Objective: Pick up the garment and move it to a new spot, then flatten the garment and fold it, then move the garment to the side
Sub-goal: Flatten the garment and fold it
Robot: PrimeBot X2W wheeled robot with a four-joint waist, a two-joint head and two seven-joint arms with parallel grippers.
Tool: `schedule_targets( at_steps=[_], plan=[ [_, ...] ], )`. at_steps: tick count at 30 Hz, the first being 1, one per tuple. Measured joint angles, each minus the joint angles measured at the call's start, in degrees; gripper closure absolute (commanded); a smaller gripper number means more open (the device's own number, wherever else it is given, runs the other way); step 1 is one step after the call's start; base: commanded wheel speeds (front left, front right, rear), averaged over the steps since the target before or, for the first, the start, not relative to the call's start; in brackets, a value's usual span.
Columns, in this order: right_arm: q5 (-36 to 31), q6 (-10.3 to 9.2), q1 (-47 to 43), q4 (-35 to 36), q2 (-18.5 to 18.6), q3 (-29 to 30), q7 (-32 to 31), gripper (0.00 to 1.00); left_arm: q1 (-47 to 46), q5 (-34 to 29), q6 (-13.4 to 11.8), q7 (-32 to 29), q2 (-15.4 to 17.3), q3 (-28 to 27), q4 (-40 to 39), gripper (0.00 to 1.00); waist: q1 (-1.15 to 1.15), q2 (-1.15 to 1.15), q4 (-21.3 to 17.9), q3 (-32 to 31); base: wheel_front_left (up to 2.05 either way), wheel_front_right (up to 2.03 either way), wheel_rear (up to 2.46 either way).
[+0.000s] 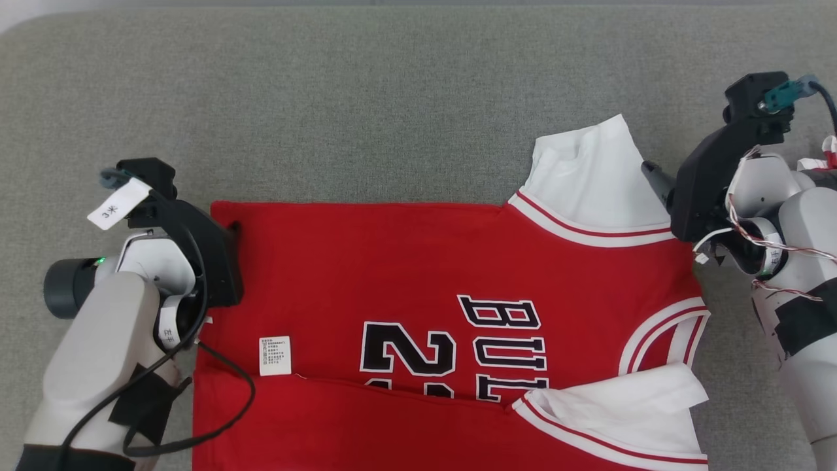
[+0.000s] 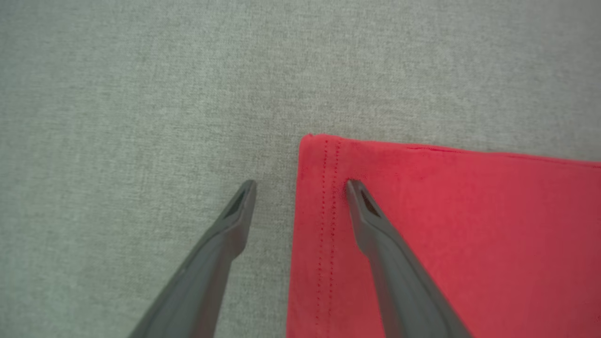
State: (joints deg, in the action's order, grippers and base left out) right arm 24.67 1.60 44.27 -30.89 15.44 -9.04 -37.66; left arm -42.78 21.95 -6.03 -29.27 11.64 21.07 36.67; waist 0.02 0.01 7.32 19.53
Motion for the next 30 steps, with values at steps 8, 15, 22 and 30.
schedule_targets(
  at_steps=[8, 15, 22, 30],
  plan=[
    [0.0, 0.77, 2.5, -1.8, -0.8, -0.5, 0.1, 0.0, -3.3, -0.6, 0.0, 1.6, 0.2, -0.3, 2.8, 0.0, -0.01, -0.01, -0.5, 1.5, 0.0, 0.0, 0.0],
    [-0.1, 1.3, 4.9, -4.2, -0.8, -0.8, 0.7, 0.0, -5.1, -0.8, -0.1, 2.6, -1.4, 0.0, 5.4, 0.03, -0.01, -0.01, -0.7, 2.5, 0.0, 0.0, 0.0],
    [-0.2, 1.99, 6.6, -6.2, -1.2, -2.0, 1.3, 0.0, -6.1, -0.9, 0.0, 3.4, -3.1, 1.0, 7.6, 1.0, -0.02, -0.01, -0.1, 2.4, 0.0, 0.0, 0.0],
    [-1.4, 2.71, 7.2, -8.2, -1.4, -3.6, 1.4, 0.0, -7.0, -1.0, 1.0, 4.2, -4.0, 1.7, 10.8, 1.0, -0.02, -0.01, 0.6, 1.5, 0.0, 0.0, 0.0]
  ],
)
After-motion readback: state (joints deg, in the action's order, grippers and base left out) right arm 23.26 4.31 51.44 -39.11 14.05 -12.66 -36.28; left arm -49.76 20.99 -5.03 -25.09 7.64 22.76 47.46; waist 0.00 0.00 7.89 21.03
